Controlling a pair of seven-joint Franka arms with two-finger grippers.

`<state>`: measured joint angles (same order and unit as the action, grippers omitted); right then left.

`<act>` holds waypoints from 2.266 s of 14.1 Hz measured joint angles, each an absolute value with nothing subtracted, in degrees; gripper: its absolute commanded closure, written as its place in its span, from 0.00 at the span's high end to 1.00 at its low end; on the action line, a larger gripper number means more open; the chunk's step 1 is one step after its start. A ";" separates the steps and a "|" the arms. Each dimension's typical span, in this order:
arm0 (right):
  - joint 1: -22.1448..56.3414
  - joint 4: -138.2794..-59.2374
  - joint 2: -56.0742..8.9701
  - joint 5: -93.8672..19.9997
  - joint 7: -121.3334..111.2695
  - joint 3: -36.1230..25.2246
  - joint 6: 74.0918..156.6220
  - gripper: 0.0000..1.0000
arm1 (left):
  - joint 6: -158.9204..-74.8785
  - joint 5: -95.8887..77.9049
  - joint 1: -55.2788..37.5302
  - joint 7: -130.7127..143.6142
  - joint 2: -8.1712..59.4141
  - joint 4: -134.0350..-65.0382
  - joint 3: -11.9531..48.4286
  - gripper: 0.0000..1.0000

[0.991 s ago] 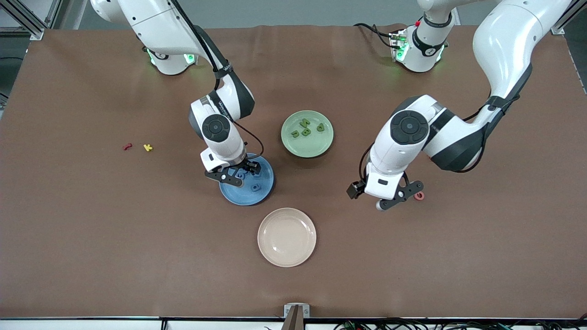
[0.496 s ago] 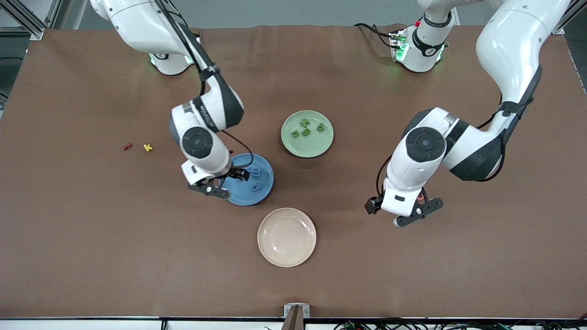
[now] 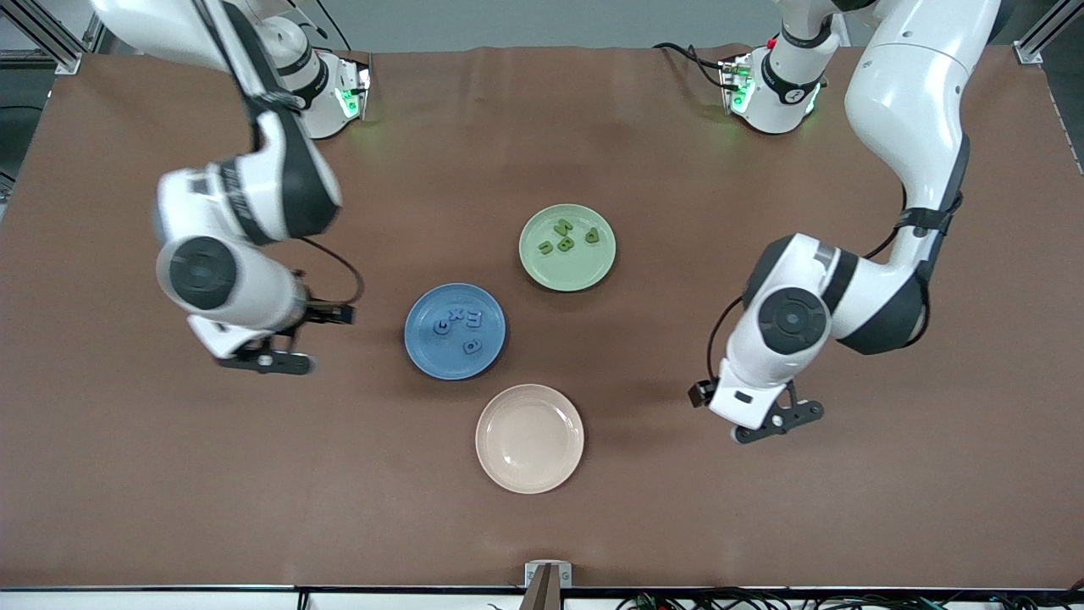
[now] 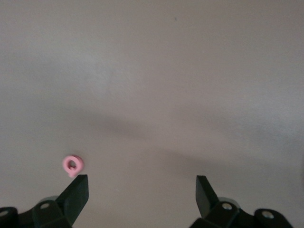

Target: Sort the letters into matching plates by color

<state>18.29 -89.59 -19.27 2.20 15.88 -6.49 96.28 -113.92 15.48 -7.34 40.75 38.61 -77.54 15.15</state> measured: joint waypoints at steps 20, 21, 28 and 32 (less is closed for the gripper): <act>-0.09 -78.13 -13.56 2.29 0.54 -5.59 84.21 1.00 | -95.16 -3.37 2.90 2.36 -0.47 -97.46 4.97 0.99; -0.09 -78.03 -13.52 2.29 0.52 -5.59 83.50 1.00 | -94.46 -3.37 3.17 2.36 -1.62 -97.64 5.30 0.99; -0.20 -81.58 -4.15 2.28 0.50 -5.61 77.76 1.00 | -94.05 -3.38 -0.52 2.50 -5.52 -97.22 2.61 0.99; -0.25 -86.26 3.15 1.86 0.50 -5.65 78.21 1.00 | -94.06 -3.37 -3.02 2.14 -5.83 -97.15 -2.55 1.00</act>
<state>-0.25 -86.26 3.15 1.86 0.50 -5.65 78.21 -94.06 -3.37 -3.02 2.14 -5.83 -97.15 -2.55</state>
